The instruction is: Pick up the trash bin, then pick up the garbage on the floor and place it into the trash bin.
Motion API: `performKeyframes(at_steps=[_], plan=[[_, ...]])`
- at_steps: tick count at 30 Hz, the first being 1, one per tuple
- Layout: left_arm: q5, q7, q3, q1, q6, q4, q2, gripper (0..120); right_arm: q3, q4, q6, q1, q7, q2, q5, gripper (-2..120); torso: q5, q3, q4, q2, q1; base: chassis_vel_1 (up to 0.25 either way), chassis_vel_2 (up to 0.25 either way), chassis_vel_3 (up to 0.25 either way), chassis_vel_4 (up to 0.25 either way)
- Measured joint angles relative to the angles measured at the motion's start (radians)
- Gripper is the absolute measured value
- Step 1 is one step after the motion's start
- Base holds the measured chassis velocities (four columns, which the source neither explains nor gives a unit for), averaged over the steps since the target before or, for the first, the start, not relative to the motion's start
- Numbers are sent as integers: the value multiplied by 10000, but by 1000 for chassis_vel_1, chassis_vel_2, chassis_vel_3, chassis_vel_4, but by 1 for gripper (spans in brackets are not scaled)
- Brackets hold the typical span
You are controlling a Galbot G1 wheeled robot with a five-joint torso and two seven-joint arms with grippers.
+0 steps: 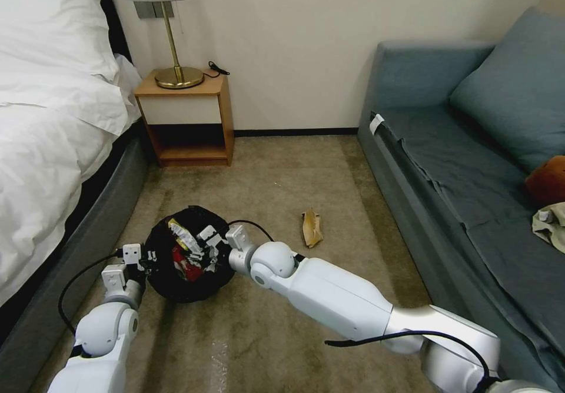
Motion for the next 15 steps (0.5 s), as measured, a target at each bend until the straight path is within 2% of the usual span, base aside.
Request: performKeyframes(at_steps=[1, 2, 4, 6, 8, 11, 15], plan=[[-1, 0, 0, 10, 5, -17, -1, 1, 17, 0, 4, 2, 5, -18, 0, 65, 0, 0, -1, 0, 0, 0, 0, 0, 0], [-1, 0, 0, 10, 5, -17, -1, 1, 17, 0, 4, 2, 5, -18, 0, 65, 0, 0, -1, 0, 0, 0, 0, 0, 0], [-1, 0, 0, 34, 11, -58, -32, 1, 71, 23, 9, 1, 29, -42, -4, 79, 0, 0, 0, 1, 0, 0, 0, 0, 0], [-1, 0, 0, 46, 11, -74, -49, 1, 100, 58, 9, 2, 58, -49, -6, 82, 0, 0, 0, 0, 0, 0, 0, 0, 0], [11, -4, -4, 81, 11, -102, -96, 1, 180, 156, 18, 40, 130, -68, -19, 93, 0, 0, 0, 0, 0, 0, 0, 0, 0], [17, -10, -43, 124, 12, -129, -130, 1, 315, 192, 177, 53, 336, -102, -15, 99, 0, 0, 2, 0, 0, 0, 0, 0, 0], [7, -16, -108, 152, 11, -157, -140, 1, 534, 199, 236, 16, 567, -125, -16, 100, 0, 0, 1, 0, 0, 0, 0, 0, 0]])
